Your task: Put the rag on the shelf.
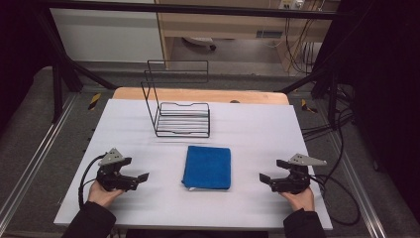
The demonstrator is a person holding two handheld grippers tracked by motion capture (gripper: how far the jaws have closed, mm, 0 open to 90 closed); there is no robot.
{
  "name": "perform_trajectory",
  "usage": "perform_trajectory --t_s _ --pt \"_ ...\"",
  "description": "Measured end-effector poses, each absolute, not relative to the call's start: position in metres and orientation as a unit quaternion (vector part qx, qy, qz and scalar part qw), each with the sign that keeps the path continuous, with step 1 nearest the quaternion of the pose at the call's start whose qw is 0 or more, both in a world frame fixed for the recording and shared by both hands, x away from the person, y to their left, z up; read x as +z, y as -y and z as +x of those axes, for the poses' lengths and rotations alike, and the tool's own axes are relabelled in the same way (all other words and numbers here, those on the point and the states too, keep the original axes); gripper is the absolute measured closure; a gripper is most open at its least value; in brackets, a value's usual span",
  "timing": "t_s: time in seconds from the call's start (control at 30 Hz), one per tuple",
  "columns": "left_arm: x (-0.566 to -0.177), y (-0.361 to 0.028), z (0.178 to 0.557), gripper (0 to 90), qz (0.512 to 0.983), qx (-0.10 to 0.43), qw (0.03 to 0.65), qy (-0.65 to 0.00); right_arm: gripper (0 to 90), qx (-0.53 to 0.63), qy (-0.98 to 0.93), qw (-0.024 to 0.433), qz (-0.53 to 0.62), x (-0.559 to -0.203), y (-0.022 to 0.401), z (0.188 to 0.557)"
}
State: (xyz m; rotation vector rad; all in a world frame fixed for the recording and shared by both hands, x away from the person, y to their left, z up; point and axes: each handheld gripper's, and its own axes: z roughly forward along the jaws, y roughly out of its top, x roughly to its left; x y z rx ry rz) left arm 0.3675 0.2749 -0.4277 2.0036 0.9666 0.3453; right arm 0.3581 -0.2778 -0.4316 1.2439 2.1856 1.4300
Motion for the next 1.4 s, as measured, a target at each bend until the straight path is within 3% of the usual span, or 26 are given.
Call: perform_trajectory --t_s 0.43,0.87,1.4 --pt "-0.425 -0.263 0.366 6.8 0.808 0.132 0.428 -0.383 1.2 0.476 -0.762 0.121 0.422 -0.43 0.257 0.359" --pt "-0.419 -0.213 0.367 15.3 0.813 0.1 0.43 -0.379 2.6 0.471 -0.771 0.099 0.416 -0.432 0.214 0.363" --pt "-0.435 -0.148 0.381 45.2 0.826 0.029 0.399 -0.397 8.4 0.44 -0.788 0.09 0.42 -0.438 0.173 0.367"
